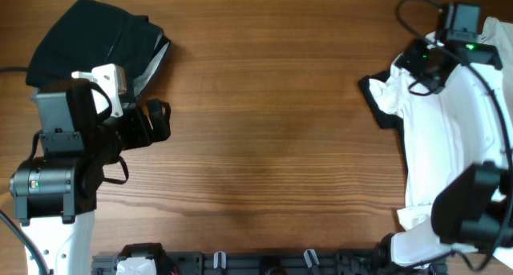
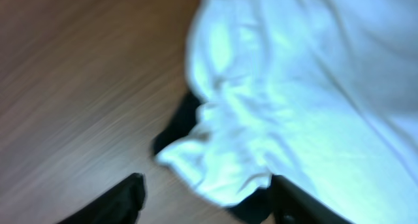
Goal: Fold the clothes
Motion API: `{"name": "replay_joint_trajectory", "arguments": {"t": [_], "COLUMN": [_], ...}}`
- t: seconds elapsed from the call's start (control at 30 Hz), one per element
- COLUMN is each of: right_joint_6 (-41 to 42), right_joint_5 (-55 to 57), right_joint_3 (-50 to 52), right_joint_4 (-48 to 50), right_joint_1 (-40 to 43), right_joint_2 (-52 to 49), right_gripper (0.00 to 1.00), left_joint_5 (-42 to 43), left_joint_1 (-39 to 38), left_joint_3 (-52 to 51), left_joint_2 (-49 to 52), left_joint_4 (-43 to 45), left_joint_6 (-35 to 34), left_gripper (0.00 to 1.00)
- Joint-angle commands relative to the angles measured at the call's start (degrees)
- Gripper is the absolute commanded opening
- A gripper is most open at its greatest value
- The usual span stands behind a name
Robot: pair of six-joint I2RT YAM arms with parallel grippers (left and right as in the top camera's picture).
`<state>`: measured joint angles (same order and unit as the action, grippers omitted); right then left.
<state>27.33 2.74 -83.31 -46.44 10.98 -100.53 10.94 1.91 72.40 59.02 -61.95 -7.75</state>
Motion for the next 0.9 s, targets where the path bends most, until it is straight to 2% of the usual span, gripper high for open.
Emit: {"name": "replay_joint_trajectory", "arguments": {"t": [0.0, 0.13, 0.3, 0.33, 0.37, 0.47, 0.5, 0.6, 0.63, 0.73, 0.87], "right_joint_6": [-0.9, -2.3, -2.3, -2.4, -3.2, -6.3, -6.4, -6.3, -6.2, -6.4, -6.8], "right_joint_5": [-4.5, -5.8, -5.8, -6.1, -6.3, -7.9, -8.2, -9.2, -9.4, -11.4, -10.2], "right_joint_3": [-1.3, -1.3, -1.3, -1.3, -1.3, -1.3, -1.3, -1.3, -1.3, -0.9, -0.8], "right_joint_4": [0.4, -2.4, -1.2, -0.8, -0.2, 2.2, 3.1, 4.2, 4.2, 5.3, 5.3], "right_joint_1": [2.1, 1.8, 1.8, 1.8, 1.8, 1.8, 1.8, 1.8, 1.7, 1.7, 1.7], "right_joint_2": [-5.1, -10.5, -15.2, -15.6, -15.9, -16.0, -16.0, -16.2, -16.3, -16.3, -16.3], "right_gripper": [0.56, 0.56, 0.57, 0.62, 0.74, 0.82, 0.81, 0.59, 0.58, 0.66, 0.67], "left_joint_5": [0.8, 0.8, 0.7, 0.8, 0.8, 1.5, 1.5, 1.5, 1.5, 1.5, 1.5], "left_joint_1": [-0.3, -0.3, -0.3, -0.3, -0.3, -0.3, -0.3, -0.3, -0.3, -0.3, -0.3], "left_joint_3": [1.3, 1.3, 1.3, 1.3, 1.3, 1.3, 1.3, 1.3, 1.3, 1.3, 1.3], "left_joint_2": [0.5, 0.8, 1.8, 1.9, 2.3, 2.8, 3.0, 3.3, 3.5, 3.9, 4.2], "left_joint_4": [0.0, 0.4, 0.7, 0.6, 0.6, 0.7, 0.7, 0.7, 0.7, 0.7, 0.7], "left_joint_6": [1.1, 1.1, 1.1, 1.1, 1.1, 1.0, 1.0, 1.0, 1.0, 1.0, 1.0], "left_gripper": [0.99, 1.0, 1.0, 1.0, 1.0, 1.0, 1.0, 1.0, 1.0, 0.99, 0.98]}}
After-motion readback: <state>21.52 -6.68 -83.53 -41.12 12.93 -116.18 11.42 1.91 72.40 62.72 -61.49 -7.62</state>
